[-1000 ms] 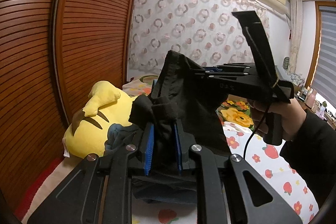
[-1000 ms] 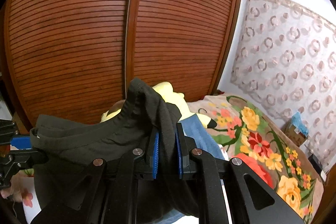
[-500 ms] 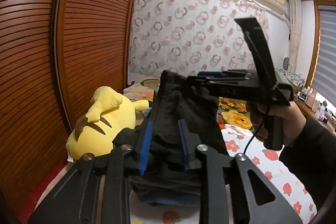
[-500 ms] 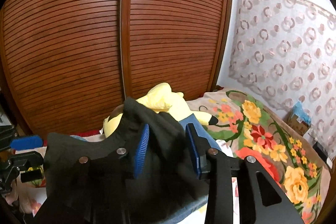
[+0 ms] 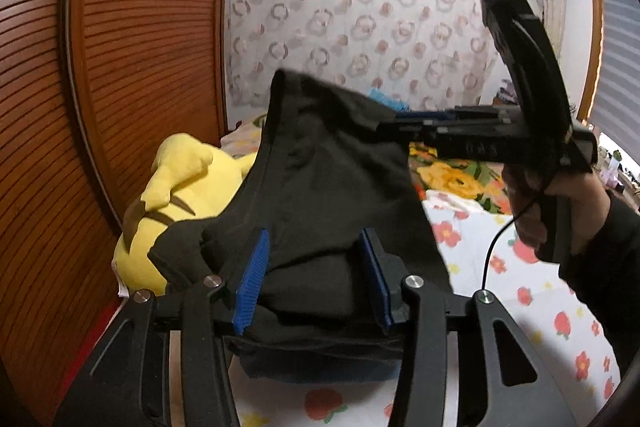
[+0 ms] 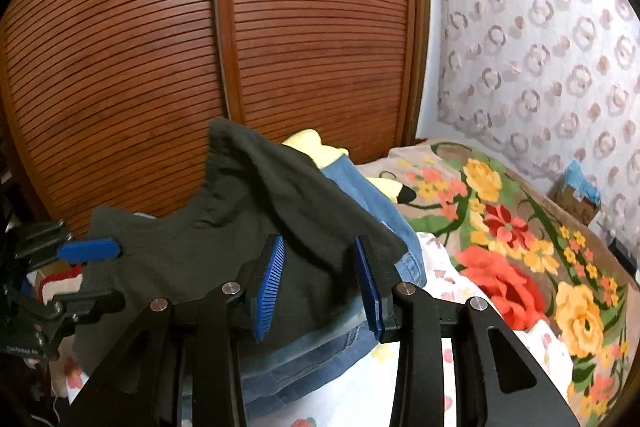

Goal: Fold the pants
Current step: 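Lower the black garment onto the folded jeans and open both tools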

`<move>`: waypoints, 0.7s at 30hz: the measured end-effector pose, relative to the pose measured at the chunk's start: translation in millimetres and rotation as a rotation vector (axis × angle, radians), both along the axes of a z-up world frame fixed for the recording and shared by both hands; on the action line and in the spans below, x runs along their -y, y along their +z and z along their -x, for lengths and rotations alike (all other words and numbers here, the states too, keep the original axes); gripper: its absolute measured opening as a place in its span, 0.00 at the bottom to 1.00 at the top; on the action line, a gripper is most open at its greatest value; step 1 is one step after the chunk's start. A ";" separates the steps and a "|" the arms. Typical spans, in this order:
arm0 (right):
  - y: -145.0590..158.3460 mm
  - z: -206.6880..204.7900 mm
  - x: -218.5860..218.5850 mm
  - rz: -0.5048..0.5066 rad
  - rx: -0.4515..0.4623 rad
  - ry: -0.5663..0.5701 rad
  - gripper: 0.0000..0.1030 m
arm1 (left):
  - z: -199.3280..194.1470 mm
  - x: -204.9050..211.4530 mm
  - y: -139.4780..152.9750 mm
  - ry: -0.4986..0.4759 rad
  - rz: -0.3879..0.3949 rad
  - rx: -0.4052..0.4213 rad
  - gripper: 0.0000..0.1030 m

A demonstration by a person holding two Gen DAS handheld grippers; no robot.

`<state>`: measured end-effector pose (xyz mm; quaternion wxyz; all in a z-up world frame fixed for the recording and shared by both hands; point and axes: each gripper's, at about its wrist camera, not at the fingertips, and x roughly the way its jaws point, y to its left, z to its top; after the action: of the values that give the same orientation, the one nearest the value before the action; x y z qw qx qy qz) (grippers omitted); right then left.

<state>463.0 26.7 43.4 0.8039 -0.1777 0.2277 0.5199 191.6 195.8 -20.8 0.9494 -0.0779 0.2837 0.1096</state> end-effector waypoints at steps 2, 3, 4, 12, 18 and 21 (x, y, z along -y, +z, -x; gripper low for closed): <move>-2.2 -8.0 -7.1 -0.005 -0.013 -0.021 0.36 | 0.6 -0.6 -4.3 0.003 0.000 -0.013 0.46; -3.9 -11.3 -10.7 -0.004 -0.016 -0.035 0.36 | 1.0 -1.0 -6.2 0.004 -0.001 -0.019 0.46; -6.2 -14.8 -15.0 -0.002 -0.021 -0.048 0.36 | 0.9 -1.5 -8.1 0.007 0.001 -0.024 0.46; -15.9 -13.4 -17.4 -0.014 -0.049 -0.099 0.37 | 4.1 1.6 -9.9 0.012 0.017 -0.050 0.46; -0.3 29.9 11.3 -0.051 0.001 -0.172 0.36 | 10.2 3.8 -0.9 0.009 0.002 -0.050 0.46; 4.2 53.8 25.6 -0.070 0.003 -0.192 0.37 | 18.4 9.1 5.9 0.004 -0.014 -0.041 0.46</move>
<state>409.1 1.1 47.6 0.8561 -0.1277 0.2240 0.4479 173.2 186.6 -14.9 0.9437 -0.0696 0.3023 0.1148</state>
